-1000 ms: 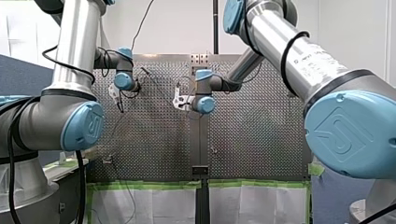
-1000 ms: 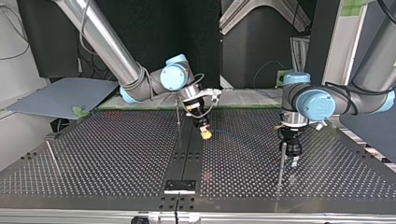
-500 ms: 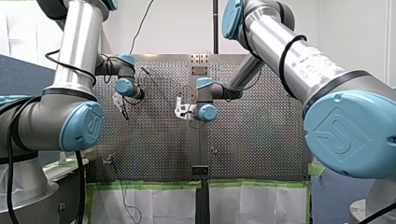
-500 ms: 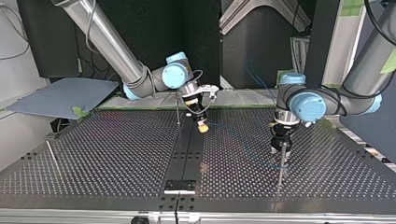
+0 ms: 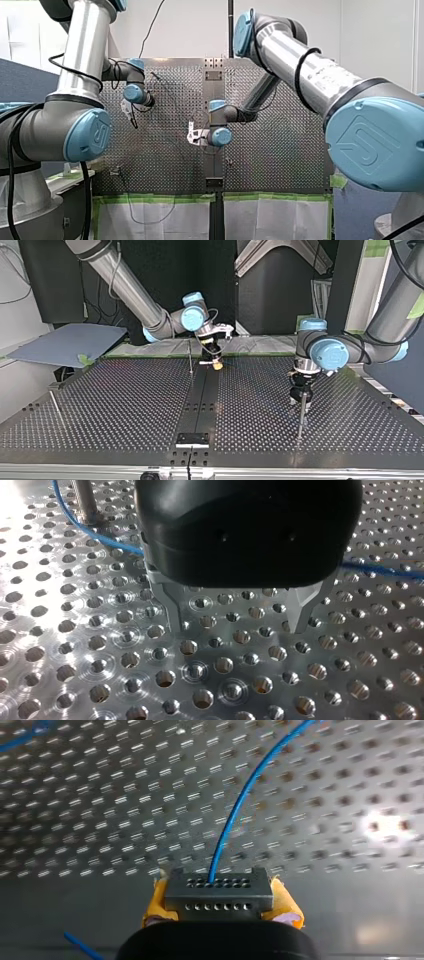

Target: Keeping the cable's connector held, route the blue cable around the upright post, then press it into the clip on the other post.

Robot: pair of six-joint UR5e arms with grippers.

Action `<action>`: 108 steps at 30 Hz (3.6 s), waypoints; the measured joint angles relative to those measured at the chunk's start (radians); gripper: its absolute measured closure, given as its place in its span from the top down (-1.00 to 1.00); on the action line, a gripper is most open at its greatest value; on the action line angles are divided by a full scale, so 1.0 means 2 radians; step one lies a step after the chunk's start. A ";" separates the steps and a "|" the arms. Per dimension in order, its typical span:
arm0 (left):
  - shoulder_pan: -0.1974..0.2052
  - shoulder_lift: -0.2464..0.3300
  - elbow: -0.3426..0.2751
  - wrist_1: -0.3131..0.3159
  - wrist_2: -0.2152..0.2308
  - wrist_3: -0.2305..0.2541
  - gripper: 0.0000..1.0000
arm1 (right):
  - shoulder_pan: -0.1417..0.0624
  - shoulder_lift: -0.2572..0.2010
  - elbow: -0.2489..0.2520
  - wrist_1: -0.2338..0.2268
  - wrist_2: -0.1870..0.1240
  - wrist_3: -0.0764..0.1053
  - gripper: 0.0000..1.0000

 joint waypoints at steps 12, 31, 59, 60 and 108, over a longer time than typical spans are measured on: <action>0.003 0.000 0.000 0.002 -0.001 -0.001 1.00 | -0.001 0.039 0.021 -0.013 0.019 -0.008 -1.00; 0.004 0.000 0.000 0.004 -0.001 -0.001 1.00 | -0.003 0.099 0.036 -0.048 0.048 -0.007 -1.00; 0.004 0.000 0.000 0.004 -0.006 -0.001 1.00 | -0.023 0.182 0.101 -0.155 0.092 0.036 -1.00; 0.004 0.000 0.000 0.004 -0.006 -0.001 1.00 | -0.025 0.185 0.102 -0.161 0.093 0.036 -1.00; 0.014 0.000 0.000 0.002 -0.019 -0.008 1.00 | -0.082 0.037 0.301 -0.352 0.119 0.021 -1.00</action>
